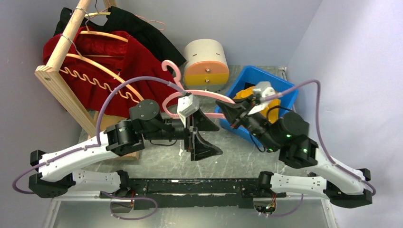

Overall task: Remove the skirt from the hanger
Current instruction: Place the hanger at the clothesline.

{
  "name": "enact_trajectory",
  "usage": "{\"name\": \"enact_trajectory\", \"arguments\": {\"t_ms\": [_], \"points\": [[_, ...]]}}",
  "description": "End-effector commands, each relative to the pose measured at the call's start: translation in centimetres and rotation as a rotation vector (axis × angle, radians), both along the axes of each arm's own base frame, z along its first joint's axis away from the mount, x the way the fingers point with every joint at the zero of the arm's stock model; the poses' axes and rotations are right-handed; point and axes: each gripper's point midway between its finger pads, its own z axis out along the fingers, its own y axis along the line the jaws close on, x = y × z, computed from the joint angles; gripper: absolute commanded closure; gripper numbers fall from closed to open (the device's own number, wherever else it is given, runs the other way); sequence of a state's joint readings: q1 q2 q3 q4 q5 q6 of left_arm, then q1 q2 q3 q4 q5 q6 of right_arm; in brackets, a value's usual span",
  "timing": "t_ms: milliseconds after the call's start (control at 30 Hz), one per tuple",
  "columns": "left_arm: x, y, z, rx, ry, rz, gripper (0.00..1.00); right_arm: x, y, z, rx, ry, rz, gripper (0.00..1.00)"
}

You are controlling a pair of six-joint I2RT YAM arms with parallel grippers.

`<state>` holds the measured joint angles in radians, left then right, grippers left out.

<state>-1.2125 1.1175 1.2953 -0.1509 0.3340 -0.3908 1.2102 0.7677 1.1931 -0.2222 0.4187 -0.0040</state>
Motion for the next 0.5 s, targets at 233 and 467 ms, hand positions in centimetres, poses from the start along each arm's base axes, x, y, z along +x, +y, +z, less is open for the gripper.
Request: {"name": "enact_trajectory", "arguments": {"t_ms": [233,467], "points": [[6.4,5.4,1.2,0.048,-0.101,0.486,0.06,4.1,5.9,2.2,0.015,-0.096,0.063,1.00],[10.0,8.6,1.3,0.107,-0.088,0.749,0.04,7.2,6.1,0.4,0.024,-0.041,0.227,1.00]]}}
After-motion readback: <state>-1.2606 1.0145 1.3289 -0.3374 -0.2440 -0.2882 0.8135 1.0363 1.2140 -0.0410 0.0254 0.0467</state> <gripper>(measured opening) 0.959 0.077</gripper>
